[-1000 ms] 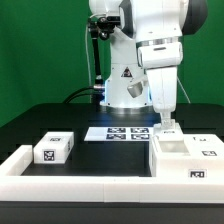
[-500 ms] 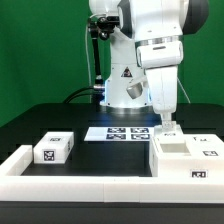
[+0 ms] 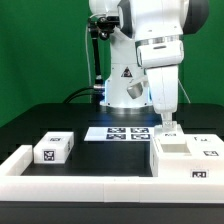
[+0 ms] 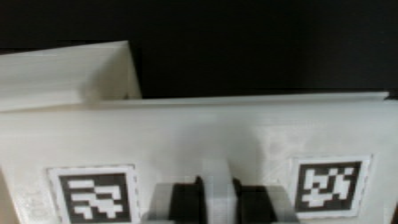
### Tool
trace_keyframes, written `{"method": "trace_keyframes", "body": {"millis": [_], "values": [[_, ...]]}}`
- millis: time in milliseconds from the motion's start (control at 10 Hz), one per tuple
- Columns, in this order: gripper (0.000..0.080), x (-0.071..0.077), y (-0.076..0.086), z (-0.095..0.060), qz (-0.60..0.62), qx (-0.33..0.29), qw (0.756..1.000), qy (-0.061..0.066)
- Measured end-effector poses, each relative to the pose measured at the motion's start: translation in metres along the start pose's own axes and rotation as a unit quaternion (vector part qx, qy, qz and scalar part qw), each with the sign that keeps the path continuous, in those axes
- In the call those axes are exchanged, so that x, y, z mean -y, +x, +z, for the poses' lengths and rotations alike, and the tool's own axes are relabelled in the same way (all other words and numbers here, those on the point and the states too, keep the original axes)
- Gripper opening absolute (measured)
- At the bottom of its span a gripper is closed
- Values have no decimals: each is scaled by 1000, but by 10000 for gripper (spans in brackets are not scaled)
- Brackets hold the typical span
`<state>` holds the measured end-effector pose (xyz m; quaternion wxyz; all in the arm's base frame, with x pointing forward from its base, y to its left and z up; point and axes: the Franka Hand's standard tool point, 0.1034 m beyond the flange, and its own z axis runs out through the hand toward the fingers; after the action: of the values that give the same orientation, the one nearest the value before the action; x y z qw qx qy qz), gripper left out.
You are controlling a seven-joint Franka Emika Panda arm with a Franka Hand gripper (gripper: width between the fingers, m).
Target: Assemble cabinet
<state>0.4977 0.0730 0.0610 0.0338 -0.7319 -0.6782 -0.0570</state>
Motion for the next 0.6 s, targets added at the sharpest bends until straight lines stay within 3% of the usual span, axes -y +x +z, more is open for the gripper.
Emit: {"method": "trace_keyframes", "body": {"millis": [400, 600], "values": [[62, -46, 1, 0, -4, -9, 1000, -5], [62, -44, 0, 0, -2, -8, 1000, -5]]}}
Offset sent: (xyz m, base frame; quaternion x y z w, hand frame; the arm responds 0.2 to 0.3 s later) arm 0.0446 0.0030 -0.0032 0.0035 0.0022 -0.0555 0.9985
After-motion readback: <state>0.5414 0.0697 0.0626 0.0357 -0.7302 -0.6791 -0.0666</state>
